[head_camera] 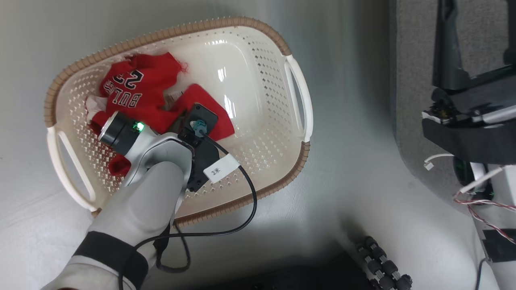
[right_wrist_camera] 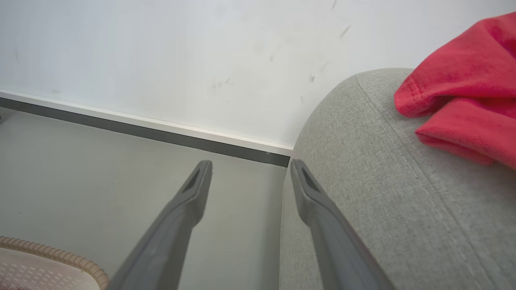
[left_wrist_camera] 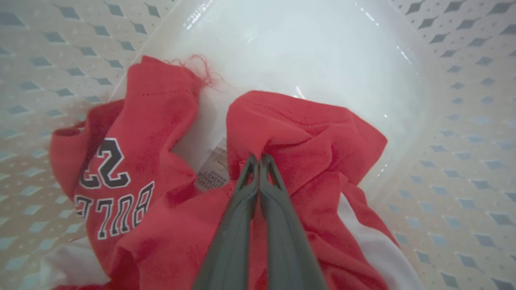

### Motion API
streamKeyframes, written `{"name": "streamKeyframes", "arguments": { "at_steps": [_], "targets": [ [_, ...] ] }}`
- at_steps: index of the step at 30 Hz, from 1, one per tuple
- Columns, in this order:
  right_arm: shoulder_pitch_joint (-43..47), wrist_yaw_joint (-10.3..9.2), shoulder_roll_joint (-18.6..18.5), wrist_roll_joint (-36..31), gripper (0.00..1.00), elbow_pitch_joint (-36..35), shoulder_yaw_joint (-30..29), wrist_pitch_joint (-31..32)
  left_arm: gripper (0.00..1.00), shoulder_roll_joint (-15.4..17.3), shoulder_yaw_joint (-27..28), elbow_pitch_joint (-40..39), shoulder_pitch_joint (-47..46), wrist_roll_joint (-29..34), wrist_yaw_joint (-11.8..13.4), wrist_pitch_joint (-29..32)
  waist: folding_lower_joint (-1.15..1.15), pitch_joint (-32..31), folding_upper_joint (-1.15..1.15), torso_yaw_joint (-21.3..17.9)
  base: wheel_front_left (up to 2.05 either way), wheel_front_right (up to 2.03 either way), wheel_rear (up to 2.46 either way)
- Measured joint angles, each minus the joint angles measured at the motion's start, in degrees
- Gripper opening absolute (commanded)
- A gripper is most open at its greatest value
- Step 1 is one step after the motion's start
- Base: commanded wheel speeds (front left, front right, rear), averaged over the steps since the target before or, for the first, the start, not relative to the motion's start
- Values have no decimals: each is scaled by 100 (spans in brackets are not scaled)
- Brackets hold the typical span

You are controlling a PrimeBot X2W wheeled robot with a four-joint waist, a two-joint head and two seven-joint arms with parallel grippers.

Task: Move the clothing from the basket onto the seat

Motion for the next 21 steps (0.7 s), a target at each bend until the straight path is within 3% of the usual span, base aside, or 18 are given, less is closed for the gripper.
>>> {"name": "streamKeyframes", "arguments": {
  "at_steps": [10, 21],
  "targets": [
    [-65, 151, 142, 25, 100, 689, 182, -49, 0, 0, 86, -659, 283, -826, 1, -694, 0, -506, 0, 99, 0, 0, 0],
    [97, 229, 148, 62, 100, 1211, 175, -57, 0, -4, -249, -1357, 671, -1424, -57, -1530, 0, -1259, 0, 336, 0, 0, 0]
  ]
}}
